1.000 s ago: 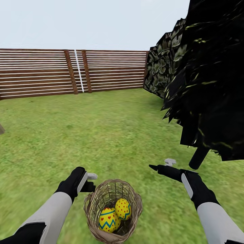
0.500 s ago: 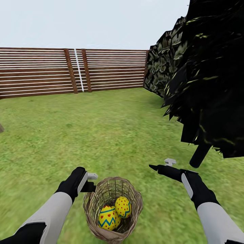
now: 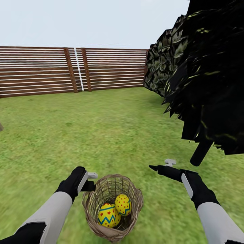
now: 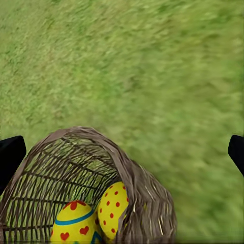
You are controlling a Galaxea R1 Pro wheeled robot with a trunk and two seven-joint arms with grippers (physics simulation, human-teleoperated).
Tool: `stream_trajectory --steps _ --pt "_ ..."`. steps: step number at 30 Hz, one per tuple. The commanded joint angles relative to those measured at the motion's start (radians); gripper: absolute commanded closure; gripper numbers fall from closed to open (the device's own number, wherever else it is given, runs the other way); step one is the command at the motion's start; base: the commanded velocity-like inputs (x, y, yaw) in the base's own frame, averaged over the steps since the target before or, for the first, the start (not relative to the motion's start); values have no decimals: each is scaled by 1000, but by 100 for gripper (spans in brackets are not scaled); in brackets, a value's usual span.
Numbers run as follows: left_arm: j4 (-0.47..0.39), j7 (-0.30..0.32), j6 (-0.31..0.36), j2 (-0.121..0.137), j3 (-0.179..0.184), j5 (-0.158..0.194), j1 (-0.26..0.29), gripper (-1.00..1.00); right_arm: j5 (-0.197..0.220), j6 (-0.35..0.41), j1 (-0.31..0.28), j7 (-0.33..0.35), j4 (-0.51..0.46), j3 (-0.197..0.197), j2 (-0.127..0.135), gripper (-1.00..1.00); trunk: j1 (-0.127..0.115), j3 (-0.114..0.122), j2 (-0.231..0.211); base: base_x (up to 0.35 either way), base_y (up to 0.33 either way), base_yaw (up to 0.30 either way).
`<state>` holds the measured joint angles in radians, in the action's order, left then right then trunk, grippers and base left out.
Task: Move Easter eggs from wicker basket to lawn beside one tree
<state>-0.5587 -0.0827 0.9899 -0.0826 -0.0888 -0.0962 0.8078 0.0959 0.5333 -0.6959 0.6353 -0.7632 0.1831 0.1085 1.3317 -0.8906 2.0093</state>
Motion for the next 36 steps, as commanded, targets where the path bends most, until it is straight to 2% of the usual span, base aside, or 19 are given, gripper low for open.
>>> stream_trajectory --steps 1,36 --pt "-1 3 3 -2 -8 -9 1 -100 10 12 -1 0 0 2 0 -100 4 -4 8 0 0 0" --pt "0 4 3 -2 -9 -8 1 -100 10 19 -1 -1 -1 3 -1 -100 138 -114 253 0 0 0"
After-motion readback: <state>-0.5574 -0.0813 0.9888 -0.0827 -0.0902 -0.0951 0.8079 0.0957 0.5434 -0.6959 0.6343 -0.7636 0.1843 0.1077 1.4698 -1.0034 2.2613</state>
